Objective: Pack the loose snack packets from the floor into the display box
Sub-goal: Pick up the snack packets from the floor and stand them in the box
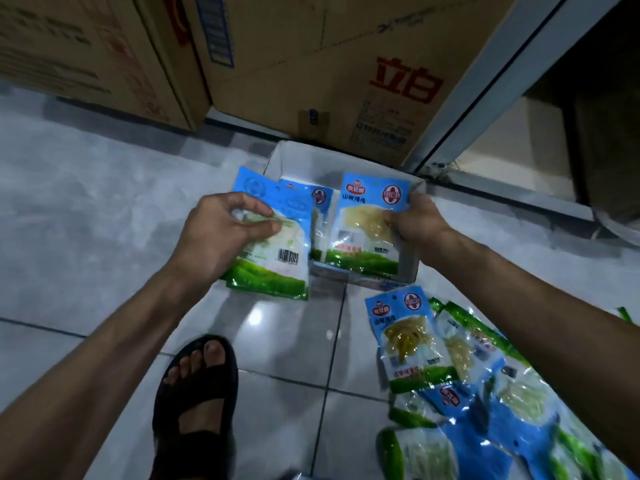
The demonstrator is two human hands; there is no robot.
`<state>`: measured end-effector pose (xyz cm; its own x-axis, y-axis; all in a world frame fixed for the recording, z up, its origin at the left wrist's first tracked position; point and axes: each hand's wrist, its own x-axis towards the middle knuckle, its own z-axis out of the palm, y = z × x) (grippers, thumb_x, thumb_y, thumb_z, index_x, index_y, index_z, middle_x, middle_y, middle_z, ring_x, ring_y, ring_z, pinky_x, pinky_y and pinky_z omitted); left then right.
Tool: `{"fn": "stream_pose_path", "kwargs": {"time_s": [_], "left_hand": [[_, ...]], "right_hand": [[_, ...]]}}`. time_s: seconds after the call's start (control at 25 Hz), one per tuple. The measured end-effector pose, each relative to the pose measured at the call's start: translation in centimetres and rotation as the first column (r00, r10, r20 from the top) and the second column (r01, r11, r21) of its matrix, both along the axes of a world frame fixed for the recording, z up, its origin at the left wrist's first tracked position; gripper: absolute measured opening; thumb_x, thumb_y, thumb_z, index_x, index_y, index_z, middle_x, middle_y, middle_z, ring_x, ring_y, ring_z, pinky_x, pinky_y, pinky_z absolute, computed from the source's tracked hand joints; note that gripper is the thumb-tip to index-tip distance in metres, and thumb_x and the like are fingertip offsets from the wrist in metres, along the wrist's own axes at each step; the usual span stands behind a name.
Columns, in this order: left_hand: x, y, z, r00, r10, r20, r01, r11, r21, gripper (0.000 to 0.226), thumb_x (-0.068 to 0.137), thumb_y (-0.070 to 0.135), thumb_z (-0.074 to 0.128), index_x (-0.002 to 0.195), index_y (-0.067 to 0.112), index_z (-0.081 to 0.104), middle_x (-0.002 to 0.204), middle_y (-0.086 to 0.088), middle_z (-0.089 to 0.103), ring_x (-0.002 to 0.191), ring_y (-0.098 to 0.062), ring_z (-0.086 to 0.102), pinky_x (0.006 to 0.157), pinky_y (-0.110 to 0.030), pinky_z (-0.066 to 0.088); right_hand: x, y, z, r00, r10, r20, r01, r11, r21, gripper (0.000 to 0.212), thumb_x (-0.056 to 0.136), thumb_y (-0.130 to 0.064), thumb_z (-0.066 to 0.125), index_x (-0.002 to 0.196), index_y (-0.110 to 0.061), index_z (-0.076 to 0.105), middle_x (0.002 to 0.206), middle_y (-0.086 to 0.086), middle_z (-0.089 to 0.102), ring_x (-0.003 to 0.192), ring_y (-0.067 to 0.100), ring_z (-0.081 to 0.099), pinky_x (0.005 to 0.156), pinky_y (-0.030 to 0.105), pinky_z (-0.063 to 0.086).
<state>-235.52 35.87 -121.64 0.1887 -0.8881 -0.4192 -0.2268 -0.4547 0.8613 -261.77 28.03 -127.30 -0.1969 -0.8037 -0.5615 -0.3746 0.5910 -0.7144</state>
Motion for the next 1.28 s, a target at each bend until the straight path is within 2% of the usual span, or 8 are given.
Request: {"fn": "stream_pose_path", "kwargs": {"time_s": [0.16, 0.28, 0.6, 0.84, 0.96, 1.04, 1.16, 1.28], "left_hand": [[0.7, 0.1, -1.0, 0.998, 0.052, -0.041, -0.049, 0.997, 0.062, 0.018, 0.071, 0.011, 0.083, 0.085, 0.016, 0.072, 0.084, -0.003, 0.072, 0.066, -0.016, 0.067, 0.066, -0.025, 0.055], [1.1, 0.1, -1.8, 1.000, 0.012, 0.028, -0.015, 0.996, 0.089, 0.017, 0.070, 0.013, 0.084, 0.080, 0.020, 0.071, 0.090, -0.001, 0.072, 0.073, -0.018, 0.067, 0.078, -0.032, 0.054], [1.2, -0.1, -2.4, 0.997, 0.001, 0.074, -0.008, 0.995, 0.102, 0.018, 0.070, 0.014, 0.085, 0.078, 0.022, 0.070, 0.100, -0.005, 0.072, 0.085, -0.026, 0.071, 0.087, -0.041, 0.056], [0.9, -0.2, -2.3, 0.994, -0.018, 0.106, 0.007, 0.995, 0.101, 0.017, 0.074, 0.012, 0.081, 0.085, 0.018, 0.070, 0.091, 0.004, 0.067, 0.069, -0.009, 0.065, 0.060, -0.014, 0.052], [1.0, -0.1, -2.2, 0.996, 0.003, 0.084, -0.006, 0.999, 0.042, 0.015, 0.076, 0.012, 0.080, 0.082, 0.022, 0.070, 0.094, -0.002, 0.070, 0.069, -0.013, 0.065, 0.066, -0.022, 0.054], [1.0, 0.0, -1.8, 0.999, 0.042, -0.008, -0.042, 0.999, 0.000, 0.014, 0.078, 0.012, 0.078, 0.082, 0.023, 0.070, 0.093, 0.001, 0.070, 0.066, -0.010, 0.066, 0.067, -0.025, 0.053], [0.5, 0.0, -1.1, 0.978, 0.061, -0.197, -0.059, 0.998, 0.015, 0.016, 0.078, 0.011, 0.077, 0.086, 0.022, 0.069, 0.090, -0.002, 0.071, 0.068, -0.012, 0.068, 0.068, -0.027, 0.055], [-0.5, -0.1, -1.1, 0.988, -0.007, -0.154, 0.012, 1.000, 0.028, 0.032, 0.079, 0.014, 0.077, 0.105, 0.021, 0.060, 0.112, -0.007, 0.065, 0.082, -0.017, 0.067, 0.078, -0.033, 0.056]], "right_hand": [[1.4, -0.6, -1.9, 0.867, 0.183, -0.463, -0.179, 0.983, 0.053, 0.047, 0.090, -0.004, 0.052, 0.135, -0.010, 0.039, 0.126, 0.015, 0.059, 0.111, 0.032, 0.059, 0.094, 0.043, 0.051], [3.4, 1.2, -1.9, 0.357, 0.415, -0.837, -0.428, 0.869, 0.248, 0.063, 0.093, -0.007, 0.043, 0.148, 0.000, 0.013, 0.147, 0.028, 0.031, 0.130, 0.040, 0.039, 0.107, 0.043, 0.037], [5.0, 1.6, -3.6, 0.093, 0.681, -0.726, -0.821, 0.465, 0.331, 0.057, 0.082, -0.045, 0.069, 0.134, -0.036, 0.047, 0.156, 0.011, 0.017, 0.139, 0.039, 0.024, 0.110, 0.055, 0.031], [3.7, 1.5, -3.4, 0.115, 0.690, -0.715, -0.757, 0.527, 0.387, 0.059, 0.083, -0.047, 0.066, 0.136, -0.037, 0.041, 0.149, 0.015, 0.027, 0.132, 0.041, 0.034, 0.103, 0.056, 0.037], [4.4, 1.9, -1.8, 0.533, 0.584, -0.612, -0.721, 0.692, 0.034, 0.056, 0.087, -0.043, 0.063, 0.139, -0.028, 0.045, 0.143, 0.011, 0.040, 0.126, 0.031, 0.045, 0.103, 0.042, 0.042], [6.0, 3.1, 0.2, 0.904, 0.409, -0.128, -0.424, 0.896, -0.134, 0.052, 0.091, -0.040, 0.059, 0.136, -0.015, 0.050, 0.123, 0.003, 0.060, 0.102, 0.019, 0.062, 0.084, 0.026, 0.053], [8.1, 5.1, 2.5, 0.831, 0.144, 0.538, -0.194, 0.980, 0.038, 0.042, 0.093, -0.030, 0.060, 0.125, -0.003, 0.056, 0.101, 0.007, 0.072, 0.083, 0.018, 0.070, 0.070, 0.029, 0.057], [8.7, 5.5, 4.3, 0.803, 0.123, 0.583, -0.148, 0.989, -0.005, 0.027, 0.091, -0.013, 0.062, 0.117, -0.008, 0.060, 0.101, 0.011, 0.074, 0.083, 0.022, 0.073, 0.071, 0.032, 0.059]]}}
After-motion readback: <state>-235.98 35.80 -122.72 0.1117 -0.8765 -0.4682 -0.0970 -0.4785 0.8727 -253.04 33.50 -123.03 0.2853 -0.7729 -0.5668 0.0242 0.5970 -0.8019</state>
